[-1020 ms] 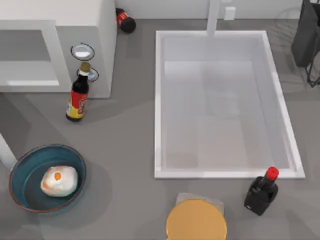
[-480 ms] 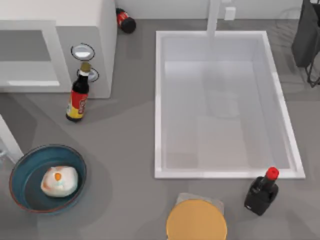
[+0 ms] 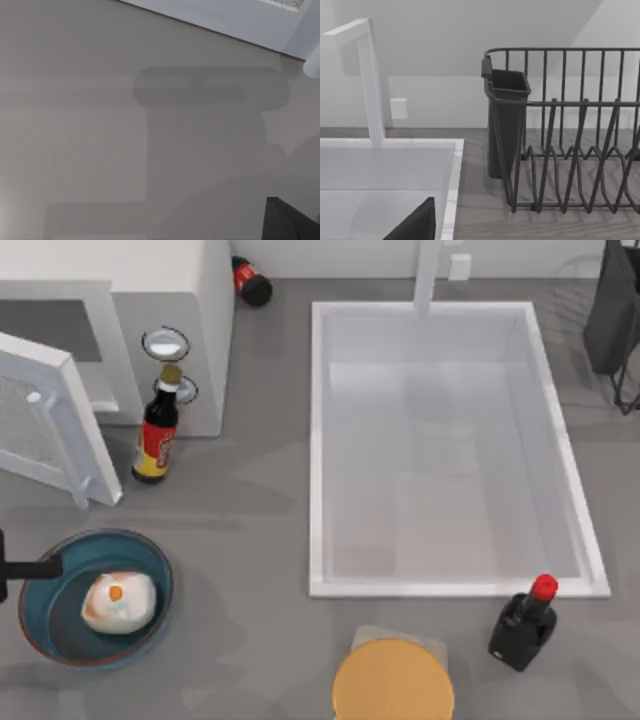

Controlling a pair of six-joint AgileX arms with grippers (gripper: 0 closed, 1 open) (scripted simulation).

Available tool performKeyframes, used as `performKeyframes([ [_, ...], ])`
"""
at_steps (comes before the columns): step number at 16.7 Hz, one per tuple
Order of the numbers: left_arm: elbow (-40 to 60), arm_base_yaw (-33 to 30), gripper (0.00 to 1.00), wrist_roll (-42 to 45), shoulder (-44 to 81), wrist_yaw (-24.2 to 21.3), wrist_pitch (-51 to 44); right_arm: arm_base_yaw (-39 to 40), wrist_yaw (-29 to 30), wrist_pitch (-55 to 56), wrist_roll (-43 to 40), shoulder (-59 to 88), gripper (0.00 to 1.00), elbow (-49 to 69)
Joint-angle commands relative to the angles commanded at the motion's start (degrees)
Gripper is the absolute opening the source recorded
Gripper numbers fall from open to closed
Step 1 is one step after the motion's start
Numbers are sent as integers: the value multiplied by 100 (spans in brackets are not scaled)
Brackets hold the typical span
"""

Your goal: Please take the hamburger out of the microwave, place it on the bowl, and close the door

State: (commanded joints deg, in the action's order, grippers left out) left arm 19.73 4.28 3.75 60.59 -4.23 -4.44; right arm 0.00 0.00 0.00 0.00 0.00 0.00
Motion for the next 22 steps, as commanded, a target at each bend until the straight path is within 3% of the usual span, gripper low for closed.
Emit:
performKeyframes([
  [6, 78, -15, 0, -27, 100, 7, 43, 0, 0, 0, 0, 0, 100, 0],
  [16, 1593, -209, 0, -130, 2730, 123, 1090, 0, 0, 0, 0, 0, 100, 0],
  [22, 1713, -200, 0, -140, 2894, 134, 1181, 0, 0, 0, 0, 0, 100, 0],
])
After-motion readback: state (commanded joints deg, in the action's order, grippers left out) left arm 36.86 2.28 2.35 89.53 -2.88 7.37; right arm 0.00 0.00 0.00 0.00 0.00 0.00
